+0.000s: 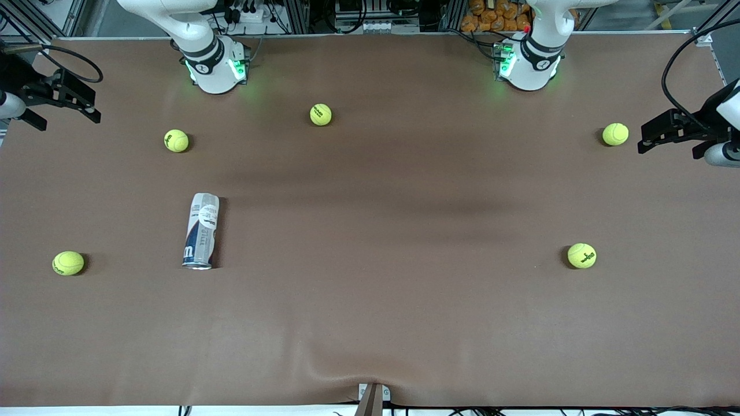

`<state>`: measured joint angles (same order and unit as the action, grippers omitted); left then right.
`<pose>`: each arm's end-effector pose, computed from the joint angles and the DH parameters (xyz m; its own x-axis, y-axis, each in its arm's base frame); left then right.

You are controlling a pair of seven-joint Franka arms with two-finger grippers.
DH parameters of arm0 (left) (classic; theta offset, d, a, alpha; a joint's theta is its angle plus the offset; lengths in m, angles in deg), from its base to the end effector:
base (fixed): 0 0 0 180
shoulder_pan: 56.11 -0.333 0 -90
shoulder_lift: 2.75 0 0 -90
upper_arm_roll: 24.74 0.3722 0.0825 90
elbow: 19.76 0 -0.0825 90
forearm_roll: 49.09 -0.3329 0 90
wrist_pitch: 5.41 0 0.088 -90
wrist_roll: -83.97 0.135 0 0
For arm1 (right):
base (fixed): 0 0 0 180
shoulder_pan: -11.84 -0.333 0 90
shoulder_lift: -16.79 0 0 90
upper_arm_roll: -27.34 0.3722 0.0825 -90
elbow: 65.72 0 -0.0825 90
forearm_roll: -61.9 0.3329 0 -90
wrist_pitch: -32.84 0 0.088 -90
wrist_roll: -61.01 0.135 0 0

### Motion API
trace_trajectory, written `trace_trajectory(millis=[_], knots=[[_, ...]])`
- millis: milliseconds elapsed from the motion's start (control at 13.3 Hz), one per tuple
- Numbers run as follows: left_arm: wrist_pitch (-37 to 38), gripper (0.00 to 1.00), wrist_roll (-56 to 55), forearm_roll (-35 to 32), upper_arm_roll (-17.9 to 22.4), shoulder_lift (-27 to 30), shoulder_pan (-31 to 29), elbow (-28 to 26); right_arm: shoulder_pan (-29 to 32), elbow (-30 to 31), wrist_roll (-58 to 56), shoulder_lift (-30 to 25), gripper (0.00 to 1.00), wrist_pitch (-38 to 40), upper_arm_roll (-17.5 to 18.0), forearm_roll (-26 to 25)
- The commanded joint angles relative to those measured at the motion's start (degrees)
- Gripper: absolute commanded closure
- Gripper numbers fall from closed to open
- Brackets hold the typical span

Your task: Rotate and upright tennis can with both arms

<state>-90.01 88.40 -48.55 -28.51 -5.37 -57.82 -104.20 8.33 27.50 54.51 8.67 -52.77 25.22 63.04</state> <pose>0.5094 -0.0186 0.6619 0.9926 -0.1139 -0.0417 -0.1134 -0.9934 0.0157 0.4428 0.0119 0.6895 0.9902 0.1391 0.0116 0.1393 -0.9900 -0.0239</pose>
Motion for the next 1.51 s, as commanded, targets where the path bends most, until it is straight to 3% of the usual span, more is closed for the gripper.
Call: trace_trajectory(millis=[0, 1433], knots=[[0.7, 0.0, 0.7, -0.9, -0.5, 0.1, -0.7, 0.4, -0.2, -1.2, 0.0, 0.9, 0.0, 0.7, -0.3, 0.8], [1.9, 0.0, 1.8, 0.3, -0.1, -0.3, -1.3, 0.2, 0.0, -1.2, 0.0, 3.3, 0.0, 0.8, -0.4, 0.8]])
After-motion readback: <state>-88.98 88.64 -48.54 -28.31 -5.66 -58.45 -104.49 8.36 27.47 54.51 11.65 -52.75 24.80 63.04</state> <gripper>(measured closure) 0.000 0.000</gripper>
